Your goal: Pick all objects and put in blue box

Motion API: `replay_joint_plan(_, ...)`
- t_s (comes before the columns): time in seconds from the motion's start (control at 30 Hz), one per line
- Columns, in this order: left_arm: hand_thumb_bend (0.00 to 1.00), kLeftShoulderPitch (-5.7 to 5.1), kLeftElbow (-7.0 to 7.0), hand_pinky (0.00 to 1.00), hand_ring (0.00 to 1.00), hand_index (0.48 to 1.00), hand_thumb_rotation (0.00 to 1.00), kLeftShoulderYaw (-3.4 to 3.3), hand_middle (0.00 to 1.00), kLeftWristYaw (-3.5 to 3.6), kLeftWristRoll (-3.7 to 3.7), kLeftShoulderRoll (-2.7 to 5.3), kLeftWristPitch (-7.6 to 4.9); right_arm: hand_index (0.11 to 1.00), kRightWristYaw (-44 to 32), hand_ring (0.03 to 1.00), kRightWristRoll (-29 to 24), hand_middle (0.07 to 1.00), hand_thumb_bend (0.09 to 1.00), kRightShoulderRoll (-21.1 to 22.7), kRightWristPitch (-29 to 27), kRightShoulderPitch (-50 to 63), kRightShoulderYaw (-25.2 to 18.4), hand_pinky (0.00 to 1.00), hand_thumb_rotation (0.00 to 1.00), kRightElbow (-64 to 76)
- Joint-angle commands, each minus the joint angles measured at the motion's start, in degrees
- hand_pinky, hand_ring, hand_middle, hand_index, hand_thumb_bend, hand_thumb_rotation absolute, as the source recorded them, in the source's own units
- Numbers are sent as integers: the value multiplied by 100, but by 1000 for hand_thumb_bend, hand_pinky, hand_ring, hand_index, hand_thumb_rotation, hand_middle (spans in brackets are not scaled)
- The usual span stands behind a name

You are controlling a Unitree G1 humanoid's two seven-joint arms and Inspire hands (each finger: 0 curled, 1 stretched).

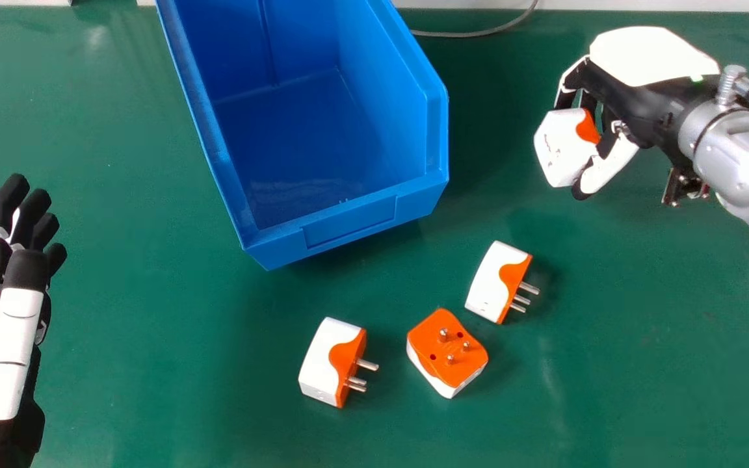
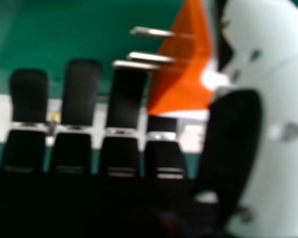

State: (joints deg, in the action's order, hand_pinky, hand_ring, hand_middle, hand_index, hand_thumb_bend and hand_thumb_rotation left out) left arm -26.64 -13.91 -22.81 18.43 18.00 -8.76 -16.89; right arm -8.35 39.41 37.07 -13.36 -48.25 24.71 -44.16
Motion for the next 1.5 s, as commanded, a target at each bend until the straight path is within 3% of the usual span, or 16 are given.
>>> replay_joint_plan(0.0, 818, -3, 14, 968, 973, 973, 859, -24, 973, -36, -28, -32, -87, 478, 38, 350, -108, 414, 478, 308, -144, 101, -252, 266, 137, 509)
replay_joint_plan(0.23, 818, 154, 225, 972, 975, 976, 855, -37, 975, 58, 40, -56, -209, 474, -308, 257, -230, 322, 478, 681, -120, 840, -663, 189, 136, 2051)
replay_joint_plan(0.4, 807, 247, 383, 979, 973, 972, 852, -53, 973, 50, 22, -81, -232, 475, -723, 262, -314, 331, 479, 782, 110, 1499, -1023, 190, 136, 3209)
replay_joint_plan(0.57, 794, 294, 383, 980, 970, 968, 859, -42, 969, -10, -25, -80, -233, 472, -1090, 225, -500, 294, 479, 793, 254, 2139, -1343, 167, 136, 4229)
replay_joint_plan(0.77, 782, 333, 376, 977, 969, 967, 863, -39, 970, -22, -14, -94, -233, 471, -1275, 225, -516, 295, 478, 752, 259, 2735, -1608, 178, 136, 5050)
replay_joint_plan(0.9, 779, 336, 391, 973, 965, 966, 860, -48, 969, -8, 6, -108, -243, 471, -1350, 210, -543, 278, 479, 780, 131, 3025, -1728, 167, 136, 5430)
replay_joint_plan(1.0, 777, 348, 446, 970, 964, 966, 857, -55, 970, 51, 17, -135, -307, 470, -1506, 206, -697, 273, 479, 774, 112, 3216, -1840, 166, 136, 5719)
replay_joint_plan(1.47, 769, 427, 539, 969, 967, 965, 867, -13, 972, 105, 39, -163, -316, 470, -2400, 204, -1250, 269, 479, 640, 460, 3657, -2044, 166, 135, 7116)
